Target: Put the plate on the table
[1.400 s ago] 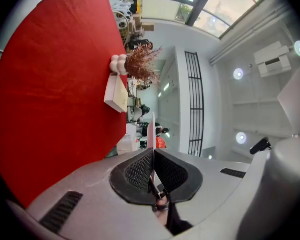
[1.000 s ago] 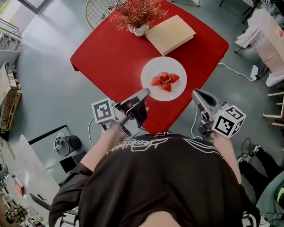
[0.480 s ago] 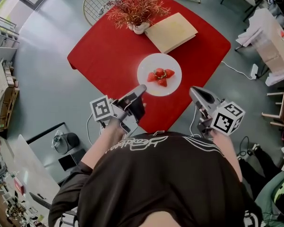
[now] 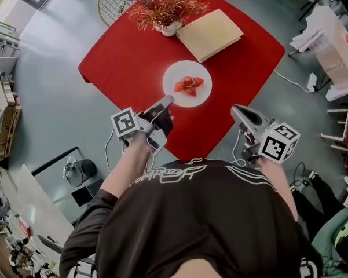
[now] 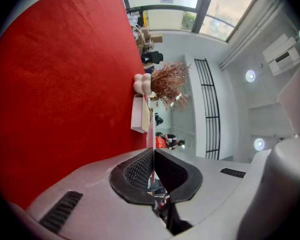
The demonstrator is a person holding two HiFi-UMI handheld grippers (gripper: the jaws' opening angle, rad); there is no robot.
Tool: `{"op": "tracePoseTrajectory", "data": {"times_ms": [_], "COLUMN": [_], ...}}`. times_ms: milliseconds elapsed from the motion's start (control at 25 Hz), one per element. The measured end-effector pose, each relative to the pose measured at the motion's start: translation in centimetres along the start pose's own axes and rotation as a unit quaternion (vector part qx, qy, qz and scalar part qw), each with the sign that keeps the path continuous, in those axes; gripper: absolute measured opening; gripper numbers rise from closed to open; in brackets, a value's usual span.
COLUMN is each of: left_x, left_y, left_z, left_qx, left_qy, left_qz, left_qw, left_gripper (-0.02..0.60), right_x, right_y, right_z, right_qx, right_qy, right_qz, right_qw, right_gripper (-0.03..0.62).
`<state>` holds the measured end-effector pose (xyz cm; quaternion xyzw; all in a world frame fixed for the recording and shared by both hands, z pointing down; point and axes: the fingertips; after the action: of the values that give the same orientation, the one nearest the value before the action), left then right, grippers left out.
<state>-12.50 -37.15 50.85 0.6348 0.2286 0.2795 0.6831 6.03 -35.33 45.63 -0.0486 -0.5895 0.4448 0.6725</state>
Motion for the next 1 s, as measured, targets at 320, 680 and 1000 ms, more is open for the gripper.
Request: {"op": "tracePoseTrajectory", "data": {"times_ms": [320, 680, 1000], "left_x": [-1.2, -1.7, -1.8], "left_y": [4.5, 6.9, 8.5], "left_z": [1.6, 2.3, 2.0], "left_qx": [-0.055, -0.093, -0.150], "left_qy": [0.000, 0.000, 0.004], "left_qz": [-0.013, -0.020, -0.024], "left_qw": [0.9984, 0.9954, 0.9884], "left_gripper": [0.012, 0.012, 0.012], "right_x": [1.3, 1.4, 1.7], "right_y": [-0.6, -1.1, -2.0], "right_z": [0.2, 0.3, 0.3], "right_qx": [0.004, -0.001, 0.001], "right_qy": [0.013, 0.011, 0.006], "right_qz": [0.016, 0.034, 0.063], "right_qw": [1.000, 0.999, 0.998], "right_gripper": [0.008, 0.008, 0.008]}}
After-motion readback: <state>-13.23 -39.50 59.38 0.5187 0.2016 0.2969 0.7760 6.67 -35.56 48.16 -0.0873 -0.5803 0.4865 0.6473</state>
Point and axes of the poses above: the fingertips, and each gripper's own axes: z forward along the fingers, y to its left, x out of its underside, and after that the axes turned 2 degrees about -x, right-handed
